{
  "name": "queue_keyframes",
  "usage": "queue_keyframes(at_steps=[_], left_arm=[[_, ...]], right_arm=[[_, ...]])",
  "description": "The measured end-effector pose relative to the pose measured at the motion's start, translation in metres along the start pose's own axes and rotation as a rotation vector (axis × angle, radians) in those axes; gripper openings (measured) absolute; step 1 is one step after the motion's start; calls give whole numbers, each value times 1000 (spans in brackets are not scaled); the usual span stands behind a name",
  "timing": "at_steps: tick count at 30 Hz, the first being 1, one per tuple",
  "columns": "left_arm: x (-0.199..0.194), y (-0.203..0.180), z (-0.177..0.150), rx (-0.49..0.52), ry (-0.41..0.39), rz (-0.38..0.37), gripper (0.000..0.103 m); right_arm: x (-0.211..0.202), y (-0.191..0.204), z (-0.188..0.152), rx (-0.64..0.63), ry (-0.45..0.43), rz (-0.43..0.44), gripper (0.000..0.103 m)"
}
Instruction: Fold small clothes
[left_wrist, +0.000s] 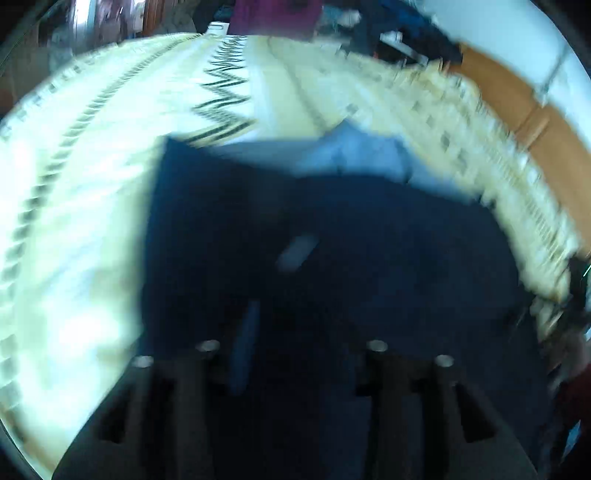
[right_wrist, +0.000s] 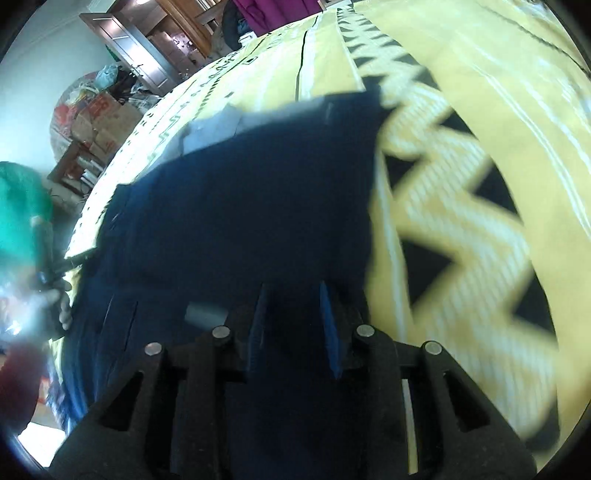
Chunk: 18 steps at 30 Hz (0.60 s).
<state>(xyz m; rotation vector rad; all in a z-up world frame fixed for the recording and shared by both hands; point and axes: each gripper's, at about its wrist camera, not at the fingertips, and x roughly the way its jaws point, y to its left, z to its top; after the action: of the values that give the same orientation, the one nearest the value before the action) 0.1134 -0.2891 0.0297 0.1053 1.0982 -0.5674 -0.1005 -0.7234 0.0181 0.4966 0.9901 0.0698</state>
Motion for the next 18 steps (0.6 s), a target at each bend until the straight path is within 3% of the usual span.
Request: queue_keyframes(at_steps=[2, 4, 5, 6, 7, 10, 12, 14, 18], left_arm=[[-28, 24, -36, -15, 9, -2, 50], [-65, 47, -73, -70, -8, -25, 52], [-78, 56, -91, -84, 5, 37, 59], [-90, 65, -112, -90, 17, 96, 59], [-106, 75, -134, -119, 15, 101, 59], [-149, 91, -183, -240, -30, -7, 59], [-171, 85, -211, -235, -32, -43, 59], [-184, 74, -234, -216, -23, -128, 60], [-189, 45, -269, -124, 59, -208, 60]], right_arm=[[-17, -3, -26, 15, 55, -33, 43], [-34, 2, -48, 7, 58, -58, 47], [-42, 5, -57, 14, 63, -66, 52], [-52, 6, -69, 25, 65, -75, 60], [-59, 8, -79, 39, 63, -76, 61], [-88, 12, -117, 87, 66, -48, 61], [-98, 16, -134, 104, 81, -24, 61], [-104, 18, -153, 112, 111, -10, 61], [-106, 21, -182, 124, 148, -23, 61]])
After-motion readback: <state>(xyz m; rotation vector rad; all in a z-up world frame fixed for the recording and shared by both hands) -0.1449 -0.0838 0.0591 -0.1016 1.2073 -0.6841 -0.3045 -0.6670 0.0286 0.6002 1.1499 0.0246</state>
